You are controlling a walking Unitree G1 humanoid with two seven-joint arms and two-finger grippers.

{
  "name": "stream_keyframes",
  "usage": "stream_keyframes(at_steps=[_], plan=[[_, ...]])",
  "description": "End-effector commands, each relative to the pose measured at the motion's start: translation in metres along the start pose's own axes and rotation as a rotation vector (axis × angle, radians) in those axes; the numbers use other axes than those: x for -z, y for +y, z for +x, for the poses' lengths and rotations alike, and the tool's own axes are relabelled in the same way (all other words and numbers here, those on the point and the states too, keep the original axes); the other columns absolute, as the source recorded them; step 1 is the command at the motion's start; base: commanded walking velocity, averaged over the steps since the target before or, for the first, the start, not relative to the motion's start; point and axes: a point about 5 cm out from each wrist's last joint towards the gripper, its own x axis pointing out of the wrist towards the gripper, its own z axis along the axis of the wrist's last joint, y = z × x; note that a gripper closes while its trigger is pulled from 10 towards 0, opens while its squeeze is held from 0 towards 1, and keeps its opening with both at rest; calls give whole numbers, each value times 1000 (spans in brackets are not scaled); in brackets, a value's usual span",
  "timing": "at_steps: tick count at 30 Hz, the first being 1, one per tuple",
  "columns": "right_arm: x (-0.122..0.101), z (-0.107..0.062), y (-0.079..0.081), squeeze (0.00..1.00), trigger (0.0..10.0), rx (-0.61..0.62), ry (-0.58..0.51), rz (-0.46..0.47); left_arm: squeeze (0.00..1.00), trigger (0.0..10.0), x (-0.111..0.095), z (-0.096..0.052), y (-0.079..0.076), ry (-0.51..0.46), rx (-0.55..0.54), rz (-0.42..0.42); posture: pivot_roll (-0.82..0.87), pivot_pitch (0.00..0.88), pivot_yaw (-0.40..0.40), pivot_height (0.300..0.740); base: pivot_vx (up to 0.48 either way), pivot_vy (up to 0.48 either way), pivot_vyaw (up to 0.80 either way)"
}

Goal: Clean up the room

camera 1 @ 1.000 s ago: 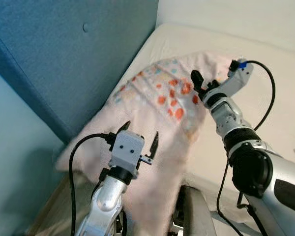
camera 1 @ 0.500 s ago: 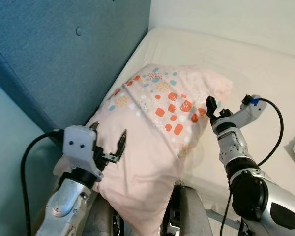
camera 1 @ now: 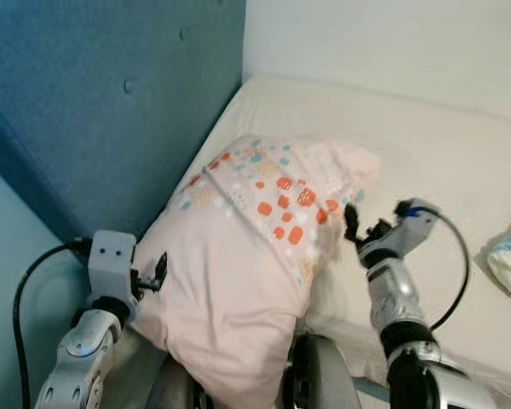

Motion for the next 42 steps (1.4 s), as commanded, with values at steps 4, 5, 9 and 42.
stream_keyframes(at_steps=[4, 5, 9, 42], plan=[[34, -20, 10, 0, 10000, -50, 122, -136, 0, 10000, 29, -4, -4, 143, 26, -70, -9, 169, -5, 610, 0, 0, 0], [44, -27, 14, 0, 10000, -69, 156, -164, 0, 10000, 34, -5, -8, 175, 34, -79, -11, 161, -5, 610, 0, 0, 0], [55, -38, 19, 0, 10000, -102, 177, -236, 0, 10000, 41, -2, -10, 196, 13, -58, -19, 153, -4, 610, 0, 0, 0], [30, -8, -9, 0, 0, 146, 212, 55, 0, 10000, 21, 4, 19, 60, -102, -65, 78, 247, -47, 610, 0, 0, 0]])
